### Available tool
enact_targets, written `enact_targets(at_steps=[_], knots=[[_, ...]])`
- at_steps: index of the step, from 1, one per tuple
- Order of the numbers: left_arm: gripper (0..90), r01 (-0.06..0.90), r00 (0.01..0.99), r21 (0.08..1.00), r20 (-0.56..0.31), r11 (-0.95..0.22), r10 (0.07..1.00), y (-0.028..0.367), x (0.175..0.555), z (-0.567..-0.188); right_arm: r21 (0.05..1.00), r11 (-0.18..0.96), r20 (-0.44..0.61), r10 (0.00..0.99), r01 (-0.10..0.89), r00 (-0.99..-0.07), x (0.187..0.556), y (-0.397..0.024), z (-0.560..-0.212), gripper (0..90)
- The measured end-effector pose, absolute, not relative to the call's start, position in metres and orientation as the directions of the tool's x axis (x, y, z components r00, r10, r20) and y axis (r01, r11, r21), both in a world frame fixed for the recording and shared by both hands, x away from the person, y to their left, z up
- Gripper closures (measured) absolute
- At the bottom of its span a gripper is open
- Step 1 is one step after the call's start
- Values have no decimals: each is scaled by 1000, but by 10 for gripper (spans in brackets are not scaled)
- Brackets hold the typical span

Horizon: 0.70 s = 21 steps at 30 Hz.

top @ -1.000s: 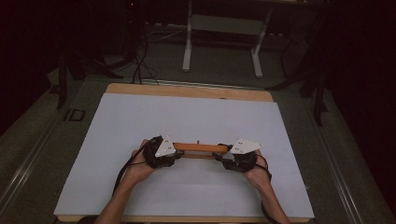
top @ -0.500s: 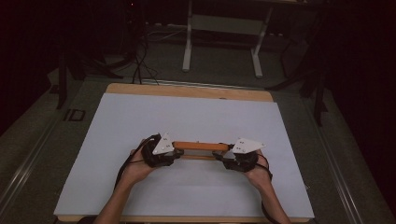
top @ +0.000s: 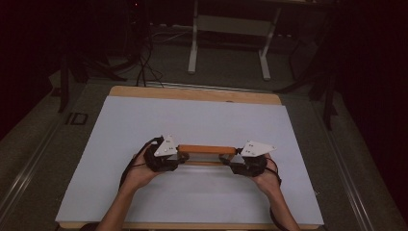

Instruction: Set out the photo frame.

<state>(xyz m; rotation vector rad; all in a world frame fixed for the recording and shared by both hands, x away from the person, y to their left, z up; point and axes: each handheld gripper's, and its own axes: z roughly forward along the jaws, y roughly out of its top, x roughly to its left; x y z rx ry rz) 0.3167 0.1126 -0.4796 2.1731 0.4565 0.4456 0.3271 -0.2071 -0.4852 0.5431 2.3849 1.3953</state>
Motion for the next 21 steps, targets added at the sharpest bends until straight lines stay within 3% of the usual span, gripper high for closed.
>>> enact_targets(at_steps=[21], knots=[[632, 239, 885, 819, 38, -522, 464, 118, 320, -476, 892, 398, 12, 456, 215, -890, 331, -213, -482, 554]])
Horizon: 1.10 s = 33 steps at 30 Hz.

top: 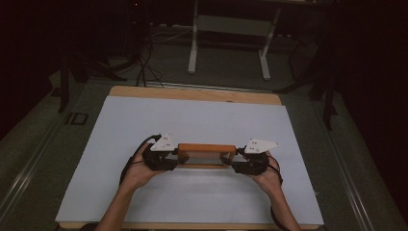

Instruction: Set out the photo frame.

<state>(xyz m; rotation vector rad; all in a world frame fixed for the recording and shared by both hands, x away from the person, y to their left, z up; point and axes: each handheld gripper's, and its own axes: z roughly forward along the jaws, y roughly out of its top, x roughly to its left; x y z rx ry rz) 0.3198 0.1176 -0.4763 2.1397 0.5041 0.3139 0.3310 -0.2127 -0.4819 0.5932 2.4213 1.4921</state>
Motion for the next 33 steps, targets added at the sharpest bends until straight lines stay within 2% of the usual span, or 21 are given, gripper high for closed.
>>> enact_targets(at_steps=[33], knots=[[641, 322, 885, 825, -87, -465, 457, 123, 325, -475, 885, 360, 110, 452, 294, -885, 336, -216, -480, 552]])
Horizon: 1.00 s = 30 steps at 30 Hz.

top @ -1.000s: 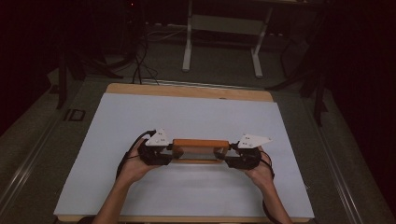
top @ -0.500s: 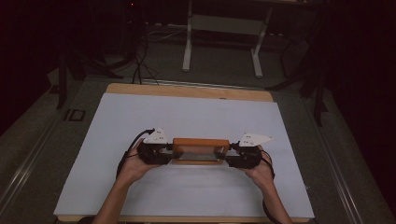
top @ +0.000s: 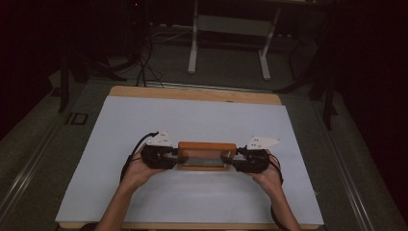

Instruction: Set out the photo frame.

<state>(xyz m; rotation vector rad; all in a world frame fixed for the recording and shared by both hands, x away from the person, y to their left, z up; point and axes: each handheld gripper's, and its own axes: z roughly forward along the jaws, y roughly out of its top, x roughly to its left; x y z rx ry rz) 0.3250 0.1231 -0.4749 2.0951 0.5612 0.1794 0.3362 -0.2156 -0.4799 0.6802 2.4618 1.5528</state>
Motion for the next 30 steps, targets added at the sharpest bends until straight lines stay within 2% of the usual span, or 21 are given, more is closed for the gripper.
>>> enact_targets(at_steps=[30], knots=[[629, 437, 854, 786, -211, -437, 476, 124, 336, -486, 847, 351, 214, 463, 400, -860, 346, -214, -489, 553]])
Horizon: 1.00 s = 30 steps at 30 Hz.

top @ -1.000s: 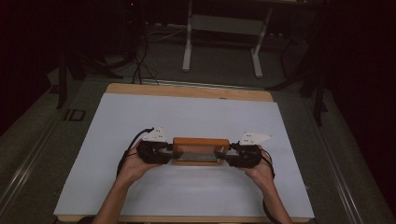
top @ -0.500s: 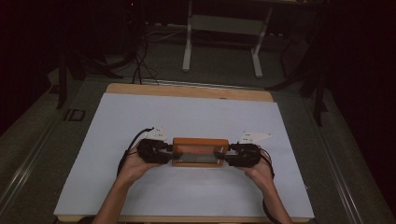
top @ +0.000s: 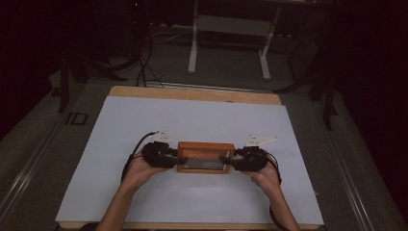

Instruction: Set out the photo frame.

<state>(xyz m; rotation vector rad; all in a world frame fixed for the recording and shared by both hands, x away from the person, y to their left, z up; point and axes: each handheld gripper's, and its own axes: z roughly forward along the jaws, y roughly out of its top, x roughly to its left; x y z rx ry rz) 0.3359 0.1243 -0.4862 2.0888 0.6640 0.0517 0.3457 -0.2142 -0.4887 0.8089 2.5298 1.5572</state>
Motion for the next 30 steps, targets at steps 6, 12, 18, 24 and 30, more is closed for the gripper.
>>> enact_targets(at_steps=[6, 12, 18, 24, 30], knots=[[622, 458, 843, 781, -231, -425, 486, 124, 338, -490, 840, 347, 229, 470, 417, -852, 347, -214, -491, 553], [618, 482, 831, 771, -251, -416, 497, 124, 341, -494, 830, 338, 259, 472, 444, -843, 351, -214, -496, 552], [616, 501, 823, 764, -273, -408, 499, 124, 343, -499, 821, 336, 274, 476, 461, -836, 353, -214, -499, 552], [610, 514, 815, 757, -284, -404, 505, 124, 346, -504, 810, 340, 284, 484, 477, -827, 355, -213, -503, 552], [606, 534, 805, 748, -306, -394, 508, 124, 348, -509, 805, 334, 298, 488, 490, -821, 357, -213, -505, 554]])
